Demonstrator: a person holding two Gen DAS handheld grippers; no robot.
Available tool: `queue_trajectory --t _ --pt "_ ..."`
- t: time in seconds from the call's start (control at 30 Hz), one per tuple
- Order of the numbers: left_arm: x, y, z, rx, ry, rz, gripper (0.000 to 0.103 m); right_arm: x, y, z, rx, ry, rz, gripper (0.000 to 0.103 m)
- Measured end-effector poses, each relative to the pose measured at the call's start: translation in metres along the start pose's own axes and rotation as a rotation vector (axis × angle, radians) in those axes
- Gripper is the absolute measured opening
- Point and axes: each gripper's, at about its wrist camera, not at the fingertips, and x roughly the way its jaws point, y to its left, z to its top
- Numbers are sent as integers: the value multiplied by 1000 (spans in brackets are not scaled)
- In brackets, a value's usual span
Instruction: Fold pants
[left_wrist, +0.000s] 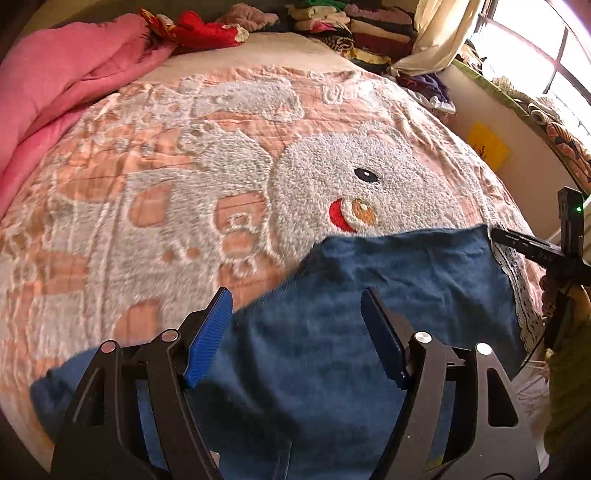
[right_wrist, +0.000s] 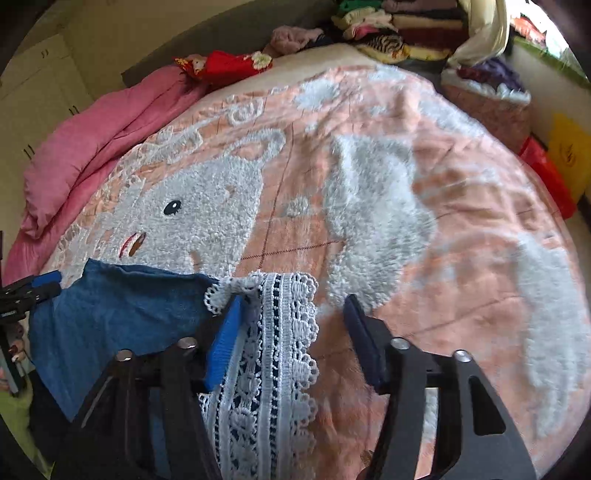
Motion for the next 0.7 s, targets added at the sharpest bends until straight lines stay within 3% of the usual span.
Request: queue_trajectory --t 0.37,0.43,0.47,0.5,0.53,0.7 --pt "50 -2 8 -63 64 -19 69 4 4 -9 -33 -6 89 24" --pt "51 -6 6 -54 61 -11 45 -2 7 -11 -39 -20 87 20" --pt "50 -10 6 -48 59 -20 40 -5 9 -11 -38 -30 88 18" --pt "50 -11 6 -46 60 -32 18 -10 10 -10 -40 -45 89 18" --pt "48 -13 6 -48 68 -76 6 -16 12 -9 -46 -63 88 17" --pt "29 -21 15 -23 9 -26 6 -39 35 6 -153 -143 37 16"
